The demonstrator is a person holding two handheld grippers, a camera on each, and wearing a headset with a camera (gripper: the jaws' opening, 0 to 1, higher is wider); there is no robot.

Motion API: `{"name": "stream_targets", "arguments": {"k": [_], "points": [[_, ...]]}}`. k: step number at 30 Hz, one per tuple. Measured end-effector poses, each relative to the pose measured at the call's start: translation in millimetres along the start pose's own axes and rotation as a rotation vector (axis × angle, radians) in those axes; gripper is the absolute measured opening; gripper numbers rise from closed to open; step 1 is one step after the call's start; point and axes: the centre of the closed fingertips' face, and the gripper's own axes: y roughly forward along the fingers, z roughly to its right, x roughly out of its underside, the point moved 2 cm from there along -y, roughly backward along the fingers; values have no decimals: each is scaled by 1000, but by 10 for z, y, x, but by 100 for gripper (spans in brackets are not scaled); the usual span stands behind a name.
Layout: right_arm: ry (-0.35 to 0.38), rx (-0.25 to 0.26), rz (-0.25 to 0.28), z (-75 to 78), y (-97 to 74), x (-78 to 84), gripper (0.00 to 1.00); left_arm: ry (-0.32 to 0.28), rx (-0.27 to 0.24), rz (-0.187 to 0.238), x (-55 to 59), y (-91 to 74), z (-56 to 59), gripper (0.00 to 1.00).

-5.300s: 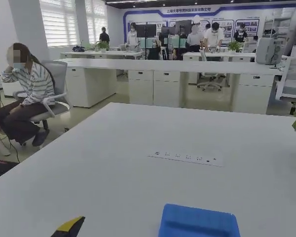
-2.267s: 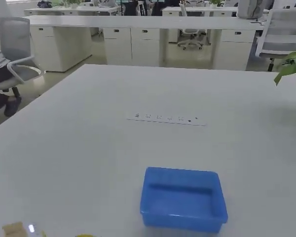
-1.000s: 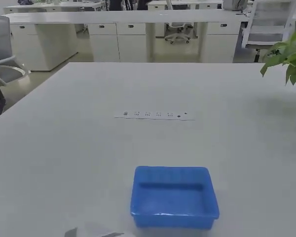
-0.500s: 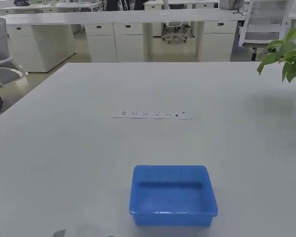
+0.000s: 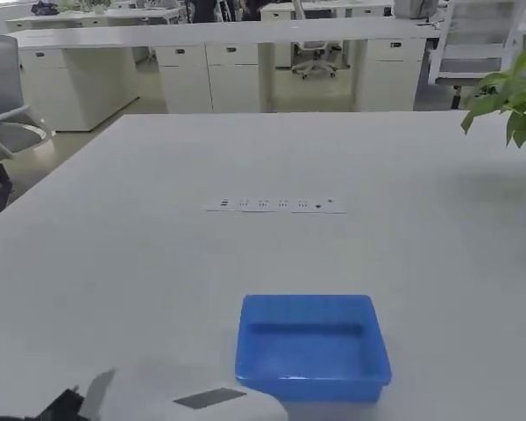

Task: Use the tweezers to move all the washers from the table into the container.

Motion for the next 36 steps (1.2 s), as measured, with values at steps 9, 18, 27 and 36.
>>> {"name": "stream_targets", "arguments": {"k": [9,18,27,36], "points": [[-101,-60,34,4,174,-174,11,56,45,-10,-105,31,-36,0],[-66,-47,86,179,242,-273,6,64,44,-33,-59,2,-275,0],[-19,-26,93,289,236,-244,6,43,103,-28,-96,73,-441,0],[15,-18,86,328,244,-179,6,34,151,-27,-118,159,-492,0]]}}
